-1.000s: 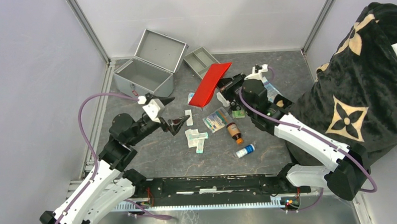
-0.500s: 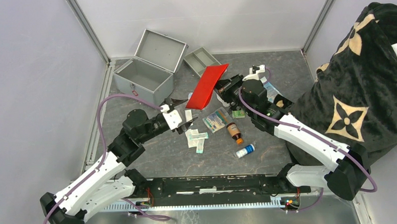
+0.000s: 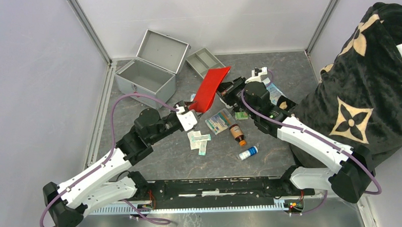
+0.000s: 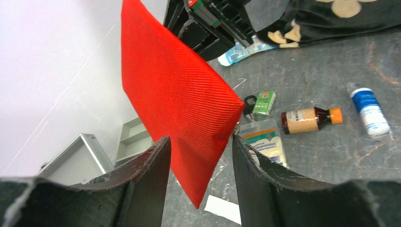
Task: Organize the medicine kit
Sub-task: Open the medicine pouch.
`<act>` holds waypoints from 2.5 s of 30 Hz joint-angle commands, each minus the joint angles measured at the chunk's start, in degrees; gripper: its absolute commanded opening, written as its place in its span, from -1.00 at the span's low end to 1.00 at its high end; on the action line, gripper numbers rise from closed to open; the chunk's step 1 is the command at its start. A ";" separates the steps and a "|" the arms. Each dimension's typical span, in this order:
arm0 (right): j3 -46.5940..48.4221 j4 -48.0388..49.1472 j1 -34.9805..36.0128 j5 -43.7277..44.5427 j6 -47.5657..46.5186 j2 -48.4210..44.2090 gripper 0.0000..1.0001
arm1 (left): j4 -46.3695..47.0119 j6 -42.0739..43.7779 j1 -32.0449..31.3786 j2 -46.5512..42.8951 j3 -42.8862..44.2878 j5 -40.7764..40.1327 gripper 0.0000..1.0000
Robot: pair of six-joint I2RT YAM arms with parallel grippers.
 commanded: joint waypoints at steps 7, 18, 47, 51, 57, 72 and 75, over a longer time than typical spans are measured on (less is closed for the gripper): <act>-0.70 3.55 0.06 -0.63 1.27 -1.15 -1.00 | -1.48 4.37 -0.75 0.89 3.31 -3.36 -0.03; -1.23 3.60 0.06 -0.26 1.23 -1.71 -1.00 | -4.17 4.79 -1.43 1.42 4.16 -2.81 -0.19; -16.86 4.50 -1.01 10.82 -29.08 -18.01 0.15 | -7.71 -30.72 -1.48 3.44 11.29 -21.77 -0.95; -18.97 6.16 -1.16 10.36 -40.15 -21.44 0.26 | -7.83 -33.50 -1.48 2.14 9.88 -20.79 -0.95; -17.94 -0.01 -1.13 10.18 -54.54 -22.80 0.37 | -10.84 -35.77 -1.33 1.58 9.15 -20.92 -0.96; -8.46 -17.54 -1.28 -1.50 -67.11 -13.24 0.45 | -18.81 -46.12 -1.38 -5.43 4.90 -36.57 -0.95; -8.38 -16.80 -1.32 -4.71 -65.69 -10.65 0.48 | -21.94 -49.48 -1.39 -8.65 4.60 -42.00 -0.95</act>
